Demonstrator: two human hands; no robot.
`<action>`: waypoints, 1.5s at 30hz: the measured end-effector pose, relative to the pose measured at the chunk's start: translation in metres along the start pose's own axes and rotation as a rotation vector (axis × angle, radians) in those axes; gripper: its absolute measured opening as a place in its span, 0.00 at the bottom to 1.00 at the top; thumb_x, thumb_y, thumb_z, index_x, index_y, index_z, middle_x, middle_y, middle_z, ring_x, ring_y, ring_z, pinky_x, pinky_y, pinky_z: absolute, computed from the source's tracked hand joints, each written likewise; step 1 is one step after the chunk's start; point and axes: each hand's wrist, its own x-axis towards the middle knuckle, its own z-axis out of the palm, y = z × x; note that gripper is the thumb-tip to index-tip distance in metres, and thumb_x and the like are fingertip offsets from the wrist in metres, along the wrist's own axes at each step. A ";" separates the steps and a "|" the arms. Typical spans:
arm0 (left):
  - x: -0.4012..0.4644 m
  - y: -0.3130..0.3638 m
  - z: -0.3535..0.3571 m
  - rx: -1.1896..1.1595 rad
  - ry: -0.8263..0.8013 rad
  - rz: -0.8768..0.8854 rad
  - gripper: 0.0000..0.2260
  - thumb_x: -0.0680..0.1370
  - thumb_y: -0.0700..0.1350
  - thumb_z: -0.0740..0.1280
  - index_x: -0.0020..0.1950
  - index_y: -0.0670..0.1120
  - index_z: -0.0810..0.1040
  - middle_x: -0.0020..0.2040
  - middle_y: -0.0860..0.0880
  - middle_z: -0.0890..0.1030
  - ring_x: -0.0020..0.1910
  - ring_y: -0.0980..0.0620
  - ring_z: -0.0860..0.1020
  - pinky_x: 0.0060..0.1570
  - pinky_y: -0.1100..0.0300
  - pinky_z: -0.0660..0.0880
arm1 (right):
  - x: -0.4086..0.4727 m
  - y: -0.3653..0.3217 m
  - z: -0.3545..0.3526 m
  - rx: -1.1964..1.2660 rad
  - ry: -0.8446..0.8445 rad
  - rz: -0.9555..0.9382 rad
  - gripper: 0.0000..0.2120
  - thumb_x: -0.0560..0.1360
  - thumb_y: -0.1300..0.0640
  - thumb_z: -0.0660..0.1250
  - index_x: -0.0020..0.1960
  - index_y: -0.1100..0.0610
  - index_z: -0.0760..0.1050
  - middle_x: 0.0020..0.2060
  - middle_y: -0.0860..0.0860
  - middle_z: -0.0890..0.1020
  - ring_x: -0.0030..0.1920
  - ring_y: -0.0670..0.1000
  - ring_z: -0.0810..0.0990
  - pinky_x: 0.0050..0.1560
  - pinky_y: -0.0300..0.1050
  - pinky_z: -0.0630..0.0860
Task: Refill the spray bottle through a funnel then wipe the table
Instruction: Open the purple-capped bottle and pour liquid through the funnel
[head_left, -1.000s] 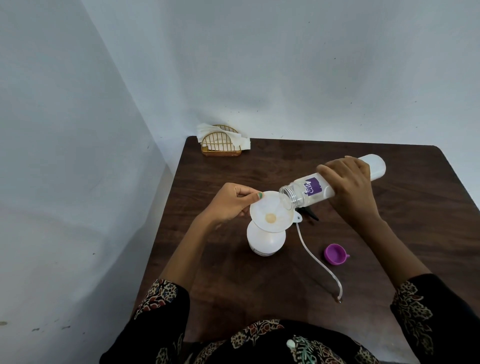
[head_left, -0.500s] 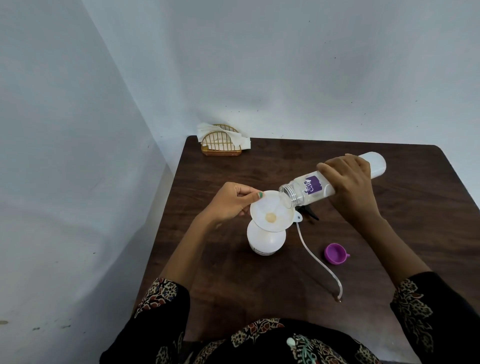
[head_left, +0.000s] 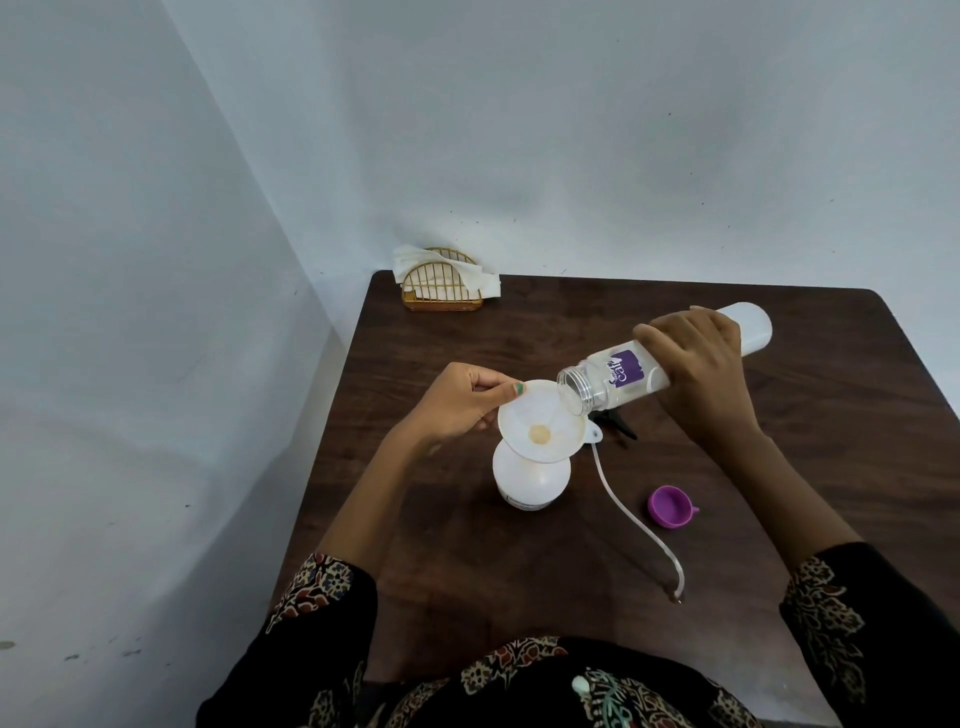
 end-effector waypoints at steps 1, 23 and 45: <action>0.000 0.000 0.000 -0.003 -0.001 0.000 0.11 0.78 0.46 0.65 0.57 0.46 0.81 0.51 0.40 0.83 0.42 0.47 0.76 0.33 0.65 0.72 | 0.000 0.001 0.000 0.000 0.000 0.001 0.26 0.60 0.61 0.79 0.53 0.59 0.71 0.46 0.60 0.81 0.48 0.61 0.80 0.56 0.59 0.71; 0.001 -0.003 0.001 -0.005 0.007 0.011 0.10 0.78 0.45 0.65 0.57 0.45 0.81 0.49 0.42 0.83 0.36 0.55 0.75 0.29 0.71 0.71 | 0.002 0.001 -0.004 -0.008 0.016 0.004 0.20 0.65 0.59 0.75 0.54 0.60 0.72 0.46 0.59 0.81 0.48 0.61 0.79 0.57 0.59 0.69; 0.001 -0.003 0.000 -0.001 0.011 0.021 0.11 0.78 0.46 0.65 0.57 0.46 0.81 0.50 0.41 0.83 0.39 0.51 0.76 0.30 0.70 0.72 | 0.007 -0.001 -0.010 -0.030 0.025 -0.003 0.19 0.65 0.58 0.76 0.52 0.62 0.75 0.45 0.59 0.81 0.48 0.60 0.79 0.57 0.58 0.69</action>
